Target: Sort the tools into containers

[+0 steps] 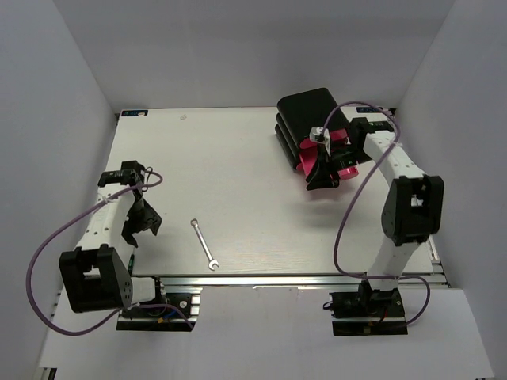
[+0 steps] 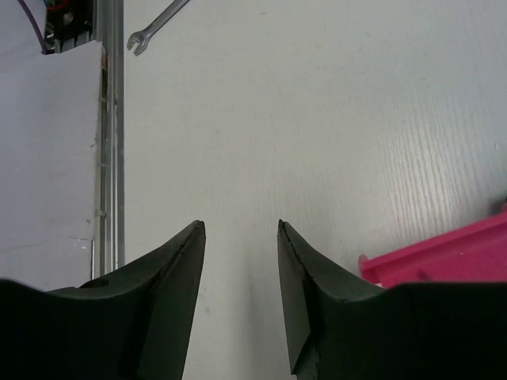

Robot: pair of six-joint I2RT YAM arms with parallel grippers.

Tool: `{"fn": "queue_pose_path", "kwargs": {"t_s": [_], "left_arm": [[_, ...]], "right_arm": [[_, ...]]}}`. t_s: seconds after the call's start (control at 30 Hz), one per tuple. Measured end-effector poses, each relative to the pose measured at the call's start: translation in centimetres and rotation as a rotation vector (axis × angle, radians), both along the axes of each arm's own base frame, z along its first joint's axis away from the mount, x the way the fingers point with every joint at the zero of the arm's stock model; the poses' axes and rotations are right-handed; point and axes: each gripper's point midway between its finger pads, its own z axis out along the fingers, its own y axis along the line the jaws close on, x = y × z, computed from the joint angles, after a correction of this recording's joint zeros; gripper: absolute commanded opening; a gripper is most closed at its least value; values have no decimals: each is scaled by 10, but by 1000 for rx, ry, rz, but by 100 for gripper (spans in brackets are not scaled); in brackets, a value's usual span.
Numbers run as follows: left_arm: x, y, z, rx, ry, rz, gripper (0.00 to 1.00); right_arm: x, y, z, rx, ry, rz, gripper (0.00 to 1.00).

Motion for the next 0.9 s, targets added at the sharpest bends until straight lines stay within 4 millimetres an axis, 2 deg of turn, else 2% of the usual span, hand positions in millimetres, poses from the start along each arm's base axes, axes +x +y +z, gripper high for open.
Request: {"fn": "queue_pose_path", "kwargs": {"t_s": [0.13,0.4,0.5,0.6,0.77,0.9], "left_arm": [[2,11,-8,-9,66,25,70],[6,32,-23,-53,122,131,68],[7,36,-26,-58,110,156,65],[2,32,-36,-74,119,163,65],[-14,26,-49,-79,139,177,68],[-16,33,-51,-53,135,196,69]], "right_arm": [[17,15,-10,20,23,53,47],[25,43,13,36,-42,123,46],[33,44,7,18,-20,115,46],[37,41,-10,-24,40,96,46],[35,35,-20,-84,91,70,46],[29,30,-25,-136,109,60,46]]}}
